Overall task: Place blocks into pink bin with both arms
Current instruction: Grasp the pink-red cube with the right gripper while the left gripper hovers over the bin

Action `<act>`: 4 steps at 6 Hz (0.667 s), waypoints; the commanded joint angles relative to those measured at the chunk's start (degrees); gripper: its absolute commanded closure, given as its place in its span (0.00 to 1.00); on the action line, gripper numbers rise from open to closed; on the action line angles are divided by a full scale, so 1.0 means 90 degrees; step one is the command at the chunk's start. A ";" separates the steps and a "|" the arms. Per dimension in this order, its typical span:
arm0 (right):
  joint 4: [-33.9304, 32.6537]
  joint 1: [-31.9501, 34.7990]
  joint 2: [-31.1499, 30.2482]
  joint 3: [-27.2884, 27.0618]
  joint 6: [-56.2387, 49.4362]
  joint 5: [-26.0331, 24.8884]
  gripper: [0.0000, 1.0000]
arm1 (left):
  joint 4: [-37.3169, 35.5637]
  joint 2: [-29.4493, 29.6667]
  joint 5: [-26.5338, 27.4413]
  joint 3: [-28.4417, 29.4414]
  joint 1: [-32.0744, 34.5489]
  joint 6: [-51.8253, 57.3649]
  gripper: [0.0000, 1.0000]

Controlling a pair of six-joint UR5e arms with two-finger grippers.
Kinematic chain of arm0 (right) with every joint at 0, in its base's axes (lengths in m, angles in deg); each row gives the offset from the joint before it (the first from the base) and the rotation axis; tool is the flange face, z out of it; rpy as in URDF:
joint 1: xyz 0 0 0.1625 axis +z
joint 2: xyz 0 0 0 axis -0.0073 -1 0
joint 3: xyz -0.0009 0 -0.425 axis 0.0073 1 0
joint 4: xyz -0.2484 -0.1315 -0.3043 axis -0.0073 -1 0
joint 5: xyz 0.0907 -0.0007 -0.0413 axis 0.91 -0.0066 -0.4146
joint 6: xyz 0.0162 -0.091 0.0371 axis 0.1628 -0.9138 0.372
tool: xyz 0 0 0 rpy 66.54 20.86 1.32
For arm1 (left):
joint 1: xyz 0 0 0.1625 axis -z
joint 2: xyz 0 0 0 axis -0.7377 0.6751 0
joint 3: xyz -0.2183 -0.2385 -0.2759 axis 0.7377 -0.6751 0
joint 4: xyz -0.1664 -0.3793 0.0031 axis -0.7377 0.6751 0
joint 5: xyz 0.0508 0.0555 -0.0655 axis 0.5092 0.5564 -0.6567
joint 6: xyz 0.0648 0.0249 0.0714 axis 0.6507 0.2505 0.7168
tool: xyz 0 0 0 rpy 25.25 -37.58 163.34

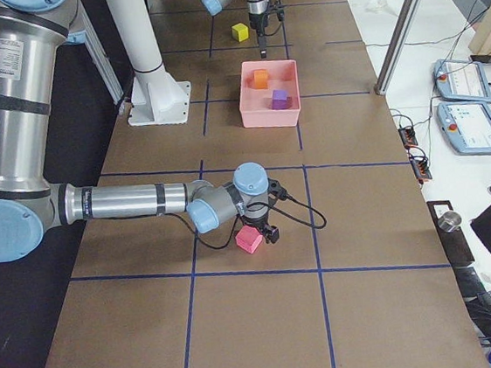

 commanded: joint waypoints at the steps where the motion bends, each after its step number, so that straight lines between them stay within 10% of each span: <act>1: 0.0011 -0.0408 0.0013 0.0153 0.0027 -0.0094 0.01 | 0.0031 -0.0019 -0.0001 -0.0010 -0.0044 0.0009 0.00; 4: 0.0021 -0.0858 0.0091 0.0486 0.0066 -0.0377 0.10 | 0.0041 -0.0077 -0.0010 -0.0020 -0.0044 0.0029 0.00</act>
